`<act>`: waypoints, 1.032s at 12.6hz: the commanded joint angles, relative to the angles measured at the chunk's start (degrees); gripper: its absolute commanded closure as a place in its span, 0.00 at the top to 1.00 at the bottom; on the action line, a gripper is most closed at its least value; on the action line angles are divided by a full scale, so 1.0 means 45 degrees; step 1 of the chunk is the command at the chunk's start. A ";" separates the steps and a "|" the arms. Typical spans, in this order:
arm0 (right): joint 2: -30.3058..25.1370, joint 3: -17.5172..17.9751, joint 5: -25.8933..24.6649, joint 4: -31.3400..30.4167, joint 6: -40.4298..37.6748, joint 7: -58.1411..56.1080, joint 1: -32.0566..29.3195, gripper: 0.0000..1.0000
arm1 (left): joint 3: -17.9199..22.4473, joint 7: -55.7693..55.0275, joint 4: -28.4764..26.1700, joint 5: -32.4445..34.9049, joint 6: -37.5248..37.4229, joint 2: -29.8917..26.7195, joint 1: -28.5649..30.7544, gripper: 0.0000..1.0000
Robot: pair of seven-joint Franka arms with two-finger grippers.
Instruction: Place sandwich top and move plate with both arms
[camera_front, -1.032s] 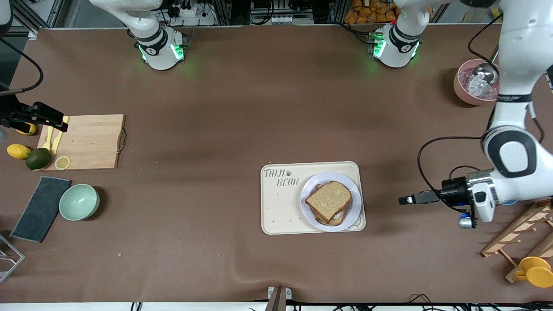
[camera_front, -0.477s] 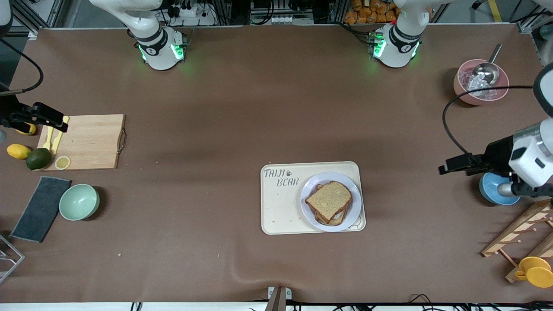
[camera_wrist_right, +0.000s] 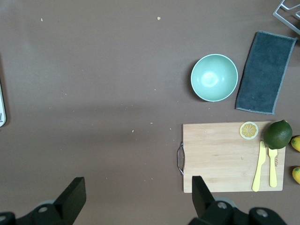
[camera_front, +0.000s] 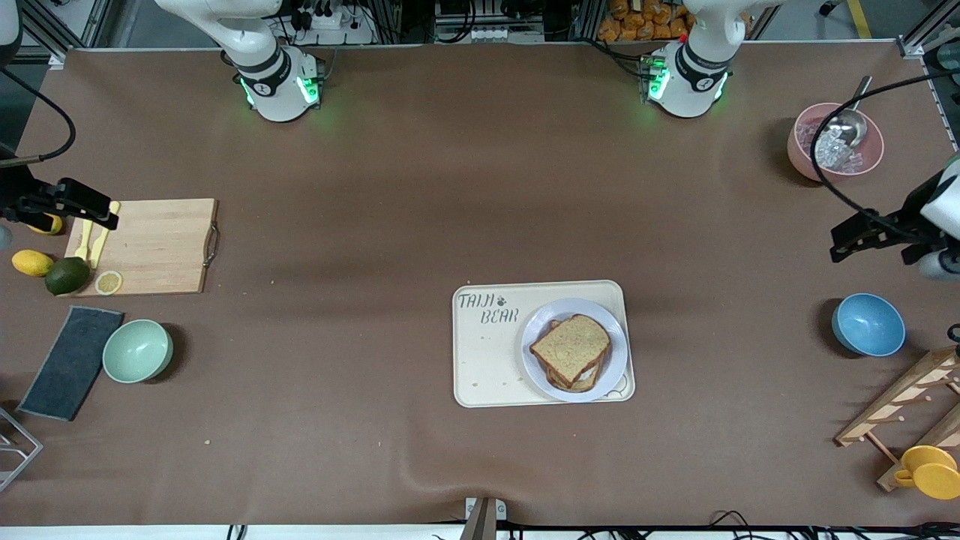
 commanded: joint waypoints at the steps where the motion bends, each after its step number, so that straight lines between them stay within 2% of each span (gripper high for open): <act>1: 0.0117 0.0103 -0.0194 0.0167 -0.0099 -0.0168 -0.0121 1.00 | 0.0045 0.0130 -0.0232 0.0286 -0.0729 -0.0853 -0.0155 1.00; 2: 0.0117 0.0084 -0.0194 0.0167 -0.0099 -0.0168 -0.0102 1.00 | 0.0355 -0.0005 -0.0348 0.0286 -0.0830 -0.1146 -0.0640 1.00; 3: 0.0136 0.0084 -0.0194 0.0167 -0.0099 -0.0168 -0.0102 1.00 | 0.1093 -0.0025 -0.0252 0.0267 -0.1140 -0.1149 -0.1302 1.00; 6: 0.0136 0.0103 -0.0194 0.0167 -0.0099 -0.0168 -0.0102 1.00 | 0.2424 0.0130 -0.0270 0.0131 -0.1846 -0.1460 -0.2069 1.00; 8: 0.0136 0.0084 -0.0194 0.0187 -0.0099 -0.0168 -0.0102 1.00 | 0.2507 -0.0063 -0.0310 0.0110 -0.2487 -0.1599 -0.2168 1.00; 13: 0.0136 0.0084 -0.0194 0.0187 -0.0099 -0.0168 -0.0082 1.00 | 0.2449 -0.0590 -0.0290 -0.0417 -0.2704 -0.1696 -0.2343 1.00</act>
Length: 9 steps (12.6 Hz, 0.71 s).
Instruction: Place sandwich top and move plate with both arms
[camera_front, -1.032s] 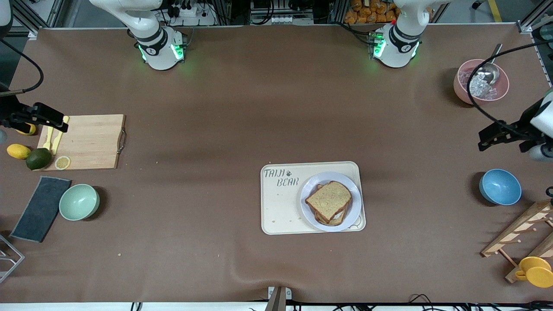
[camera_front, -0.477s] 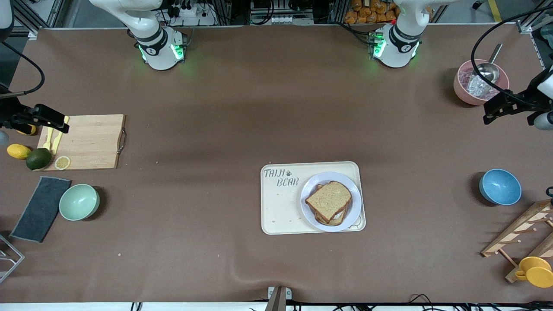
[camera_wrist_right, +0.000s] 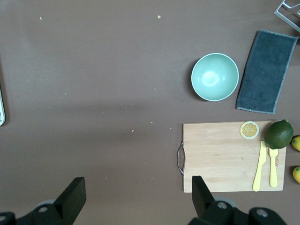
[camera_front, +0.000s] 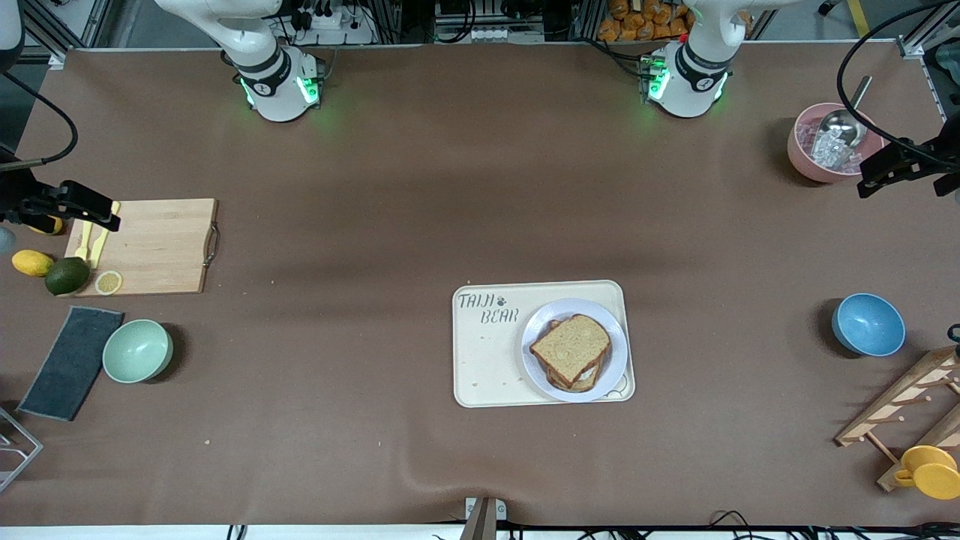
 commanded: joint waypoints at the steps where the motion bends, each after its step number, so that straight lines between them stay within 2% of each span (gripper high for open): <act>1: 0.0077 0.0080 -0.0194 0.0187 -0.0100 -0.0162 -0.0102 1.00 | -0.0069 -0.0764 -0.0259 -0.0227 -0.0618 -0.0329 -0.0329 1.00; 3: 0.0077 0.0080 -0.0194 0.0187 -0.0100 -0.0162 -0.0082 1.00 | -0.0459 -0.1215 -0.0259 -0.0247 -0.1263 -0.0406 -0.0330 1.00; 9: 0.0077 0.0080 -0.0194 0.0187 -0.0100 -0.0162 -0.0102 1.00 | -0.0344 -0.1431 -0.0123 -0.0188 -0.1286 -0.0582 -0.0525 1.00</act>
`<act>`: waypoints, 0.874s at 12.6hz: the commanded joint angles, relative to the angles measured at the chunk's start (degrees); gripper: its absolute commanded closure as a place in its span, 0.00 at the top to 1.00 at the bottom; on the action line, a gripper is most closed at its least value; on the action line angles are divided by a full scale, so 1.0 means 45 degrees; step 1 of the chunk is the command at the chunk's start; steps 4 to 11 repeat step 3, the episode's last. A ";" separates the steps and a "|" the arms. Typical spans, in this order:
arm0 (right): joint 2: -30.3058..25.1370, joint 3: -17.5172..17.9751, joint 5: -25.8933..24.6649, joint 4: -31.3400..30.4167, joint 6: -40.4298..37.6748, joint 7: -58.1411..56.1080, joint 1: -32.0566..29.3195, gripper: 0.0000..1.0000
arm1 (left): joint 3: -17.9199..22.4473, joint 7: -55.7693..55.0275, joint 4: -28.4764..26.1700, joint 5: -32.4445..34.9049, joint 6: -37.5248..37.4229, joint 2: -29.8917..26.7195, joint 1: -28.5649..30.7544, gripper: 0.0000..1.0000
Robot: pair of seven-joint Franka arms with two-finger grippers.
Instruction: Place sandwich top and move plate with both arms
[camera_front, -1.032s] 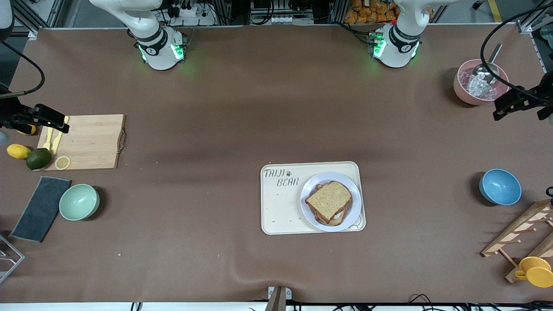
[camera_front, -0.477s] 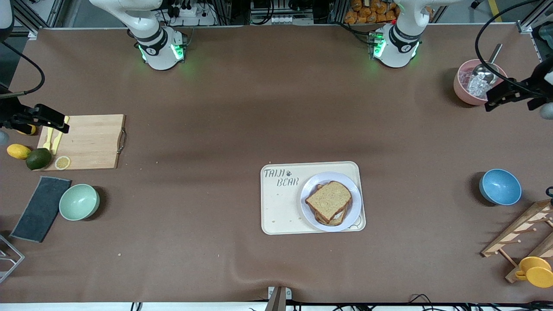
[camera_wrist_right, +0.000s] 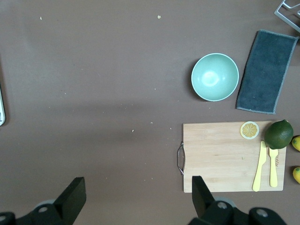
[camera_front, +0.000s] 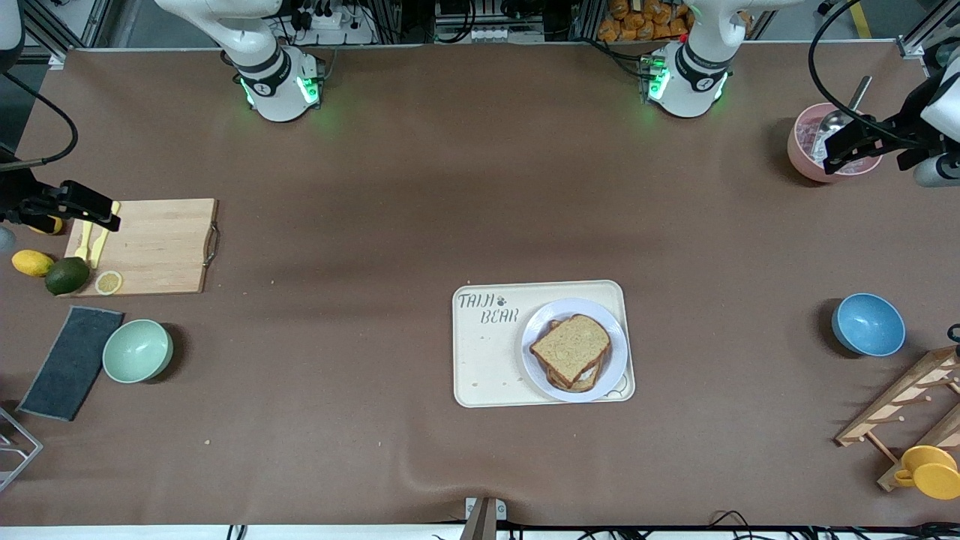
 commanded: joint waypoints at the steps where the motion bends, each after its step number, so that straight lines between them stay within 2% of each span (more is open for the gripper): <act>1: 0.0077 0.0078 -0.0194 0.0187 -0.0101 -0.0159 -0.0102 1.00 | 0.0166 -0.0193 -0.0115 -0.0077 -0.0102 -0.0179 -0.0197 1.00; 11: 0.0077 0.0078 -0.0194 0.0187 -0.0101 -0.0159 -0.0102 1.00 | 0.0264 -0.0174 -0.0115 0.0039 -0.0102 -0.0160 -0.0255 1.00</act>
